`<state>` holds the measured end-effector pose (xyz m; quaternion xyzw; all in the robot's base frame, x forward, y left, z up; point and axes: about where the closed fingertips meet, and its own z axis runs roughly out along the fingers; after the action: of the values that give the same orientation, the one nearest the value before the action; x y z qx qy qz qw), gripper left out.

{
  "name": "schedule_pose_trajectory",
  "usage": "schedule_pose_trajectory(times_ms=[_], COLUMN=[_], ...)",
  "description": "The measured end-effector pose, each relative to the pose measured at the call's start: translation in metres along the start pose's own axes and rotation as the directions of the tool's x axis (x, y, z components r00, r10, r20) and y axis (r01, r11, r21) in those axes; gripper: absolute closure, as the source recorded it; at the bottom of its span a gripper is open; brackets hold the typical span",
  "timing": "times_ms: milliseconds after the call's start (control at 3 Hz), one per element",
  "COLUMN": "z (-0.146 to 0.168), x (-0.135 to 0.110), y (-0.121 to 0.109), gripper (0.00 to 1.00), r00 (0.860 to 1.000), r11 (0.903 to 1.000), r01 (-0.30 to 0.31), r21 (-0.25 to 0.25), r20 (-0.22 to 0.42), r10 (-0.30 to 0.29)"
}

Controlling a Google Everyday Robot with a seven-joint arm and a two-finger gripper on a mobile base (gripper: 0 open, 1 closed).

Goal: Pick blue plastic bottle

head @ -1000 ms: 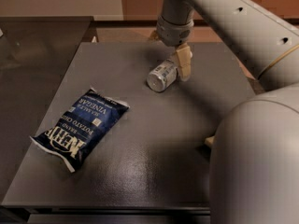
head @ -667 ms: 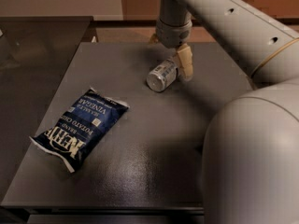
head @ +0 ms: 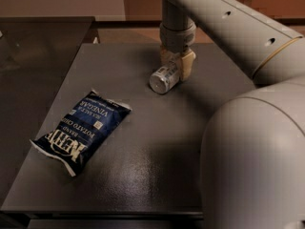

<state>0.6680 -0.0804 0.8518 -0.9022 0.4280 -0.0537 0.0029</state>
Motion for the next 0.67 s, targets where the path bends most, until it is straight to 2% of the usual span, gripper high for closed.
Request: schedule_pose_trajectory(times_ms=[333,667], z=[0.0,-0.017], x=[0.003,0.007], y=[0.003,0.003], gripper=[0.65,0.88], r00=[1.0,1.0], r11=[0.9999,0.9996], r01=[0.011,0.01], r21=[-0.01,0.027], r20=[-0.006,-0.004], r10=[-0.011,-0.01])
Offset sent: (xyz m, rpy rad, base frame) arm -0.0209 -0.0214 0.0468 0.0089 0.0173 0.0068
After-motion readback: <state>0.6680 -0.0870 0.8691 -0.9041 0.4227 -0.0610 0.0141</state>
